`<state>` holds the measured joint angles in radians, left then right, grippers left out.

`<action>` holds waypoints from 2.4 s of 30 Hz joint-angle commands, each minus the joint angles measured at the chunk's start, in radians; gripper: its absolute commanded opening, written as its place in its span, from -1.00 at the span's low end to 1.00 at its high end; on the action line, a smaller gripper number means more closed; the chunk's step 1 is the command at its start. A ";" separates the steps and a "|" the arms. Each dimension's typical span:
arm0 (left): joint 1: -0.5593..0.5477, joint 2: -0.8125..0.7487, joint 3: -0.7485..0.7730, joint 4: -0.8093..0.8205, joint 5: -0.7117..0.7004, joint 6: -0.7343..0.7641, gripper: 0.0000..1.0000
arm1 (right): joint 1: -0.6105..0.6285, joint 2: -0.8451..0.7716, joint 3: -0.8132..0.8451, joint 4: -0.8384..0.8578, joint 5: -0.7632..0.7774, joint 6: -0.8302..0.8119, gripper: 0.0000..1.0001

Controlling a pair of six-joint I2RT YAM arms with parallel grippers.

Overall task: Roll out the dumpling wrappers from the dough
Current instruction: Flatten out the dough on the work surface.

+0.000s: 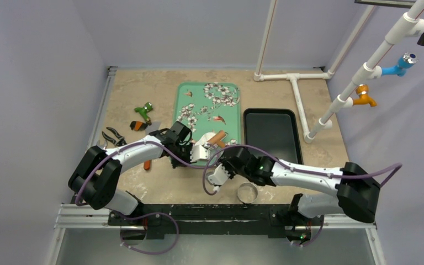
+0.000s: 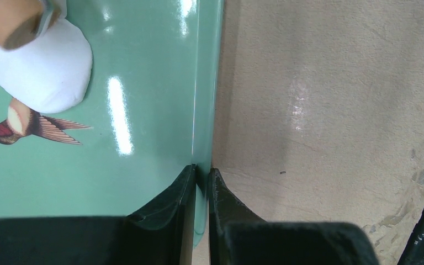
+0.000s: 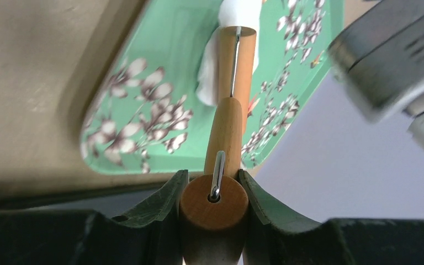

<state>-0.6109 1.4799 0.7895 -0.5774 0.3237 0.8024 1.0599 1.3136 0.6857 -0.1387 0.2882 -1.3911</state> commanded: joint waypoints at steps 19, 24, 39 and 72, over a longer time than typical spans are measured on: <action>0.002 0.015 -0.024 -0.095 0.009 -0.034 -1.00 | -0.031 0.003 -0.017 -0.344 0.047 0.102 -1.00; 0.002 0.014 -0.022 -0.094 0.010 -0.032 -1.00 | -0.029 0.005 -0.026 -0.306 0.036 0.091 -1.00; 0.002 0.014 -0.022 -0.097 0.012 -0.032 -1.00 | -0.016 -0.003 -0.081 -0.244 0.080 0.053 -1.00; 0.004 0.018 -0.018 -0.100 0.014 -0.034 -1.00 | 0.020 0.098 -0.103 0.101 0.118 -0.074 -1.00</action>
<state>-0.6025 1.4788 0.7902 -0.5816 0.3031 0.7967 1.0889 1.2827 0.5999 -0.0799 0.3946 -1.4166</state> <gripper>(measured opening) 0.094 0.322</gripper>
